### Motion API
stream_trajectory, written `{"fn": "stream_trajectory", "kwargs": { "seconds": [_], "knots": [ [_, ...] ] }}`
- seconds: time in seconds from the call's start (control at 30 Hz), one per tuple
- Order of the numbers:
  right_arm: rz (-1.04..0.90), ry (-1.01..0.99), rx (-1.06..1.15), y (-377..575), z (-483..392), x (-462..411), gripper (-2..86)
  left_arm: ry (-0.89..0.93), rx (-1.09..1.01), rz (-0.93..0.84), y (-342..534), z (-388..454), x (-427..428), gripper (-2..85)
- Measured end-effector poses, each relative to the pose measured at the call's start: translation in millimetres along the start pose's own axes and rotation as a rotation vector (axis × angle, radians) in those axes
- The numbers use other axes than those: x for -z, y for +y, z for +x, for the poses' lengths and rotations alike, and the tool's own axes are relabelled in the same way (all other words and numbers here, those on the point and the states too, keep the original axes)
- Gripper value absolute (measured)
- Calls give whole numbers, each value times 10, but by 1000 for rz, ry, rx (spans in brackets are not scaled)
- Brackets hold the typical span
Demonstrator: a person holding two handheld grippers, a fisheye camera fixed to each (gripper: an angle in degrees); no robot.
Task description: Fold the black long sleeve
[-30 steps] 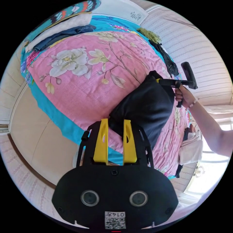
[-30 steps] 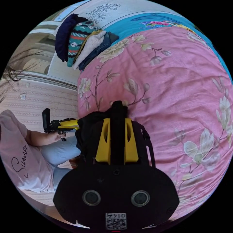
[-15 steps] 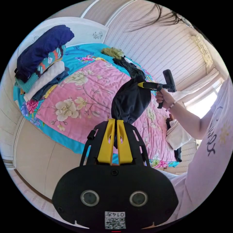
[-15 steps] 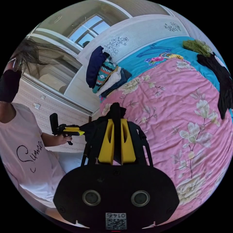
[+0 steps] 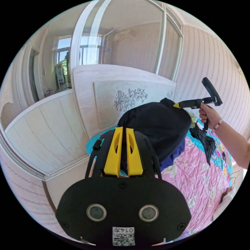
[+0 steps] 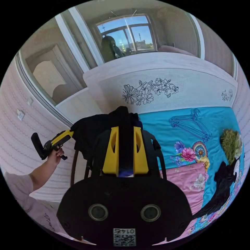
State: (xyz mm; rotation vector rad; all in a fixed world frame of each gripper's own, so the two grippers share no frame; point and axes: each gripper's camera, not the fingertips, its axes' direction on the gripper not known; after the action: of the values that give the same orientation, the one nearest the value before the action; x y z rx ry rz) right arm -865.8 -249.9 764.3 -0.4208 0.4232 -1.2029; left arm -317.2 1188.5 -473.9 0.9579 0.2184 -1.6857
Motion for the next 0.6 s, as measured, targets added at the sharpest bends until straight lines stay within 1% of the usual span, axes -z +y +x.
{"fn": "stream_trajectory", "kwargs": {
  "seconds": [0.03,0.07,0.13,0.2,0.23,0.27,0.3,0.33,0.37,0.4,0.47,0.5,0.53,0.57,0.6],
  "knots": [
    [-35,-7,-2,-21,35,-77,99,10,-2,-36,74,-6,-160,-2],
    [-9,-57,0,8,84,30,100,17,-6,-90,231,-15,-389,-2],
    [32,-86,-17,86,175,301,108,25,-20,-83,473,-22,-431,-3],
    [55,-112,-21,238,243,660,114,35,-48,-31,858,-39,-117,-4],
    [96,-114,-17,449,247,992,114,43,-65,-17,983,-27,7,-5],
    [161,-122,-3,788,212,1362,113,66,-147,3,1266,62,276,-5],
    [194,-126,3,1010,182,1551,113,69,-234,13,1589,207,557,-6],
    [244,-124,-1,1536,109,1898,112,70,-278,21,1762,300,693,-6],
    [260,-96,-47,2144,33,2179,111,75,-370,35,2117,521,937,-8],
    [249,-75,-84,2466,-7,2295,110,68,-439,49,2449,762,1130,-8],
    [85,6,-297,3775,-198,2685,106,93,-527,68,2891,1176,1308,-8],
    [34,28,-351,4096,-272,2795,105,163,-580,66,3125,1478,1345,-6],
    [-62,79,-459,4708,-448,3053,102,210,-598,68,3233,1629,1348,-5],
    [-119,126,-548,5256,-657,3388,98,325,-641,68,3447,1953,1344,-1],
    [-130,159,-578,5503,-776,3576,95,436,-708,60,3666,2327,1357,3]
  ]
}}
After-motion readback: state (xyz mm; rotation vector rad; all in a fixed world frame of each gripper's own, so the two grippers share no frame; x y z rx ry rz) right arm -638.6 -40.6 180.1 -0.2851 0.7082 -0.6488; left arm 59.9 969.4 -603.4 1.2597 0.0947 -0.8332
